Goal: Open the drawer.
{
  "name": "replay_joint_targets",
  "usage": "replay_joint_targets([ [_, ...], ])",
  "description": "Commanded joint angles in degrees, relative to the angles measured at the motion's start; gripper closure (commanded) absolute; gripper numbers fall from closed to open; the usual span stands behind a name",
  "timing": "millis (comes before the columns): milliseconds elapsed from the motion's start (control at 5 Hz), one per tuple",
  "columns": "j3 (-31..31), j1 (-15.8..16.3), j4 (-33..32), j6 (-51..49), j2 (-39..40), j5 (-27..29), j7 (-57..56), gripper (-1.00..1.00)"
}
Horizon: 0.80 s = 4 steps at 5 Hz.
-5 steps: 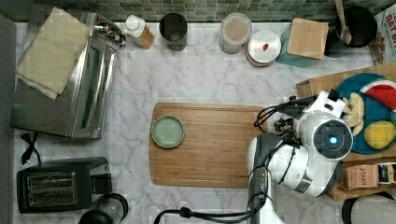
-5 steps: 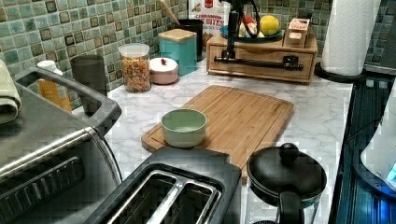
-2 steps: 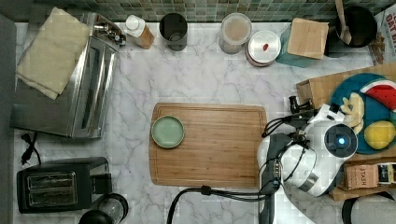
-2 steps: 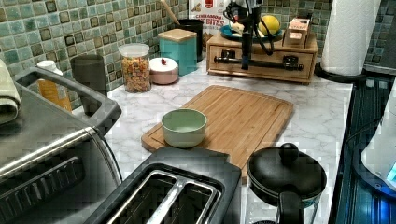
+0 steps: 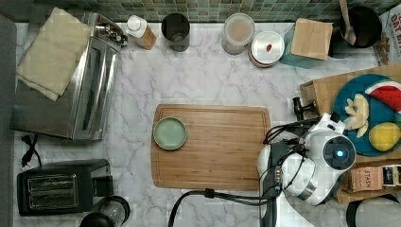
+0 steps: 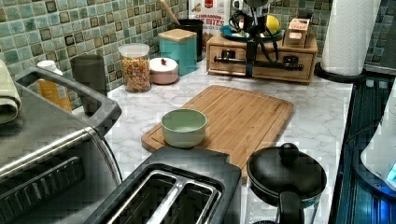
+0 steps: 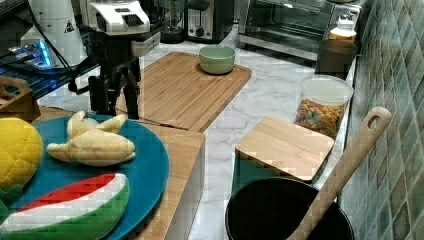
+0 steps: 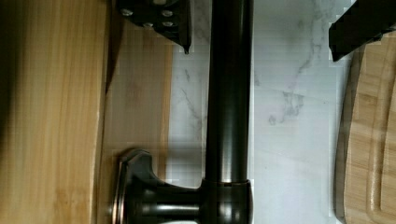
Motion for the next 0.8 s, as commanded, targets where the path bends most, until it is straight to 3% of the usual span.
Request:
replay_joint_targets([
  [200,2.58,-0.97,-2.59,3.37,2.19,6.44,0.26,-1.0],
  [400,0.74,1.38,-3.39,0.6,0.01,1.93,5.36,-1.0],
  [600,1.68,3.61,-4.91,-4.88,-3.71,0.82,7.64,-1.0],
  [800,5.21,5.44,-8.56,-4.86,-6.24,3.1,10.97,-1.0],
])
